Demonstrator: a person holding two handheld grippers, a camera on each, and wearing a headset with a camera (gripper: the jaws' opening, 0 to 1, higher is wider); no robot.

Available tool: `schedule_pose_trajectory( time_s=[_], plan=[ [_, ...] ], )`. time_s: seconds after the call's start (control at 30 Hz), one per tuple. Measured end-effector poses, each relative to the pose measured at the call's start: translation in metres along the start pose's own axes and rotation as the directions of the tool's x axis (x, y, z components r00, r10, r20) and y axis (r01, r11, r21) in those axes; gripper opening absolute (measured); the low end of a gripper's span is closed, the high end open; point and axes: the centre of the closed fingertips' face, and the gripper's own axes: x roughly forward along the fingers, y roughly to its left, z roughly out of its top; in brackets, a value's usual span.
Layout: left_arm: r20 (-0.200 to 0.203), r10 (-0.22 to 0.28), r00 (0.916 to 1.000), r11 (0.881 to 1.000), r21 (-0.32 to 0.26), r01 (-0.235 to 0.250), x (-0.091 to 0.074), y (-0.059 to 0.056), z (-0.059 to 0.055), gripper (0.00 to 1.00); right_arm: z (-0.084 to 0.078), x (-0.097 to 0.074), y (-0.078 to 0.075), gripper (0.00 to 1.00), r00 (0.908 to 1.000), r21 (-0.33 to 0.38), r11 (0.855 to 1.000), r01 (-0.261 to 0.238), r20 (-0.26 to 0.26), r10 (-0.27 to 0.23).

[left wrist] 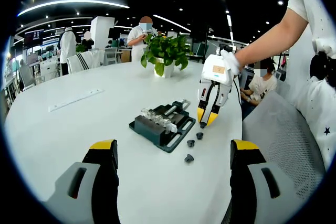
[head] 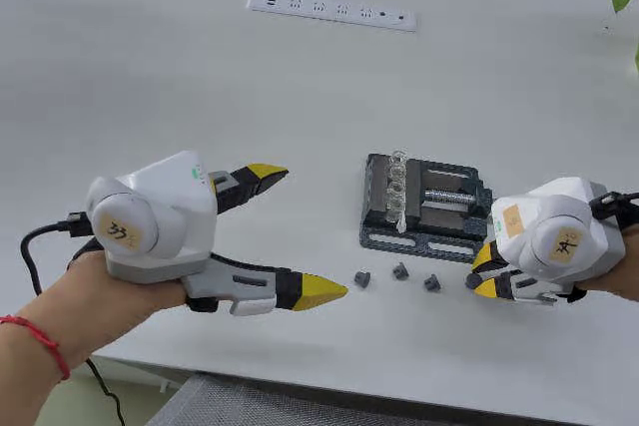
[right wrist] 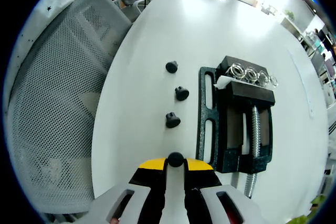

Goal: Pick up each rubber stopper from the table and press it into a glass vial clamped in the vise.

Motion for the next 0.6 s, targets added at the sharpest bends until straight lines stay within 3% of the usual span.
schedule_pose_trajectory(
  time_s=[0.6],
  plan=[
    [0.004,-0.003,1.0000,1.000,0.003,0.003,0.0008,-0.0015,0.0009,0.86,-0.0006,-0.0015,0.0008,0.08,0.9999,0.008,1.000,-0.011,0.007,0.011]
  ],
)
